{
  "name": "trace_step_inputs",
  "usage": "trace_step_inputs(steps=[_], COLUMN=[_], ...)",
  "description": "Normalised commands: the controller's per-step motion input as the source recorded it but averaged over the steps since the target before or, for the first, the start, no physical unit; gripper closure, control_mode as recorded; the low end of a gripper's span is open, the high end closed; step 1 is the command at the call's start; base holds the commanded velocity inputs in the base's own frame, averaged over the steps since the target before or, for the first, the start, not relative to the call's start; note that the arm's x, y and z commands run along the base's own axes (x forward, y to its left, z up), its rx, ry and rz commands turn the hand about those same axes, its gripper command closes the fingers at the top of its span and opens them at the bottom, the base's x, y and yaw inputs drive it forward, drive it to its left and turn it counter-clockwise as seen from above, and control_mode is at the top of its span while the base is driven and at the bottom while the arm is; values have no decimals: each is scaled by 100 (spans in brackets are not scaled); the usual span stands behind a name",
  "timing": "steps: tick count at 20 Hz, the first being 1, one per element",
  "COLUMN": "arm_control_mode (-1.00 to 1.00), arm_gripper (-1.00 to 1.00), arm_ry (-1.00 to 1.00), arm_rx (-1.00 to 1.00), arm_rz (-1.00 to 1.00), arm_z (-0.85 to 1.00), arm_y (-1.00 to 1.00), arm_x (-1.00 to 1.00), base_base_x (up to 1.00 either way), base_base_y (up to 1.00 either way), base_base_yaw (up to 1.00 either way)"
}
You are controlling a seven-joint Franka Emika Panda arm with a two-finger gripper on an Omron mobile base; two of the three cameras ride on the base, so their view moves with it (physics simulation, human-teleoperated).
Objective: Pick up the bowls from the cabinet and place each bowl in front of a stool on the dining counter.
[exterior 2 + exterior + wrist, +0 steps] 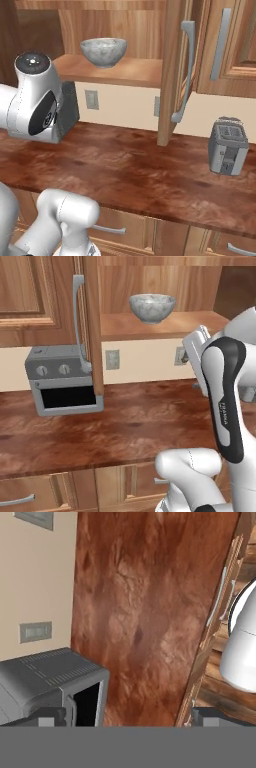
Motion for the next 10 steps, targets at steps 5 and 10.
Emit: trace_step_inputs(steps=[5, 10], arm_control_mode=[-100, -100], arm_gripper=[-100, -100], arm_ry=[-3, -42], arm_rx=[0, 0], arm_rz=[0, 0], arm_z=[1, 59], arm_y=[0, -2], arm_x=[17, 14], base_base_x=[11, 0], base_base_y=[0, 0], base_base_yaw=[1, 0])
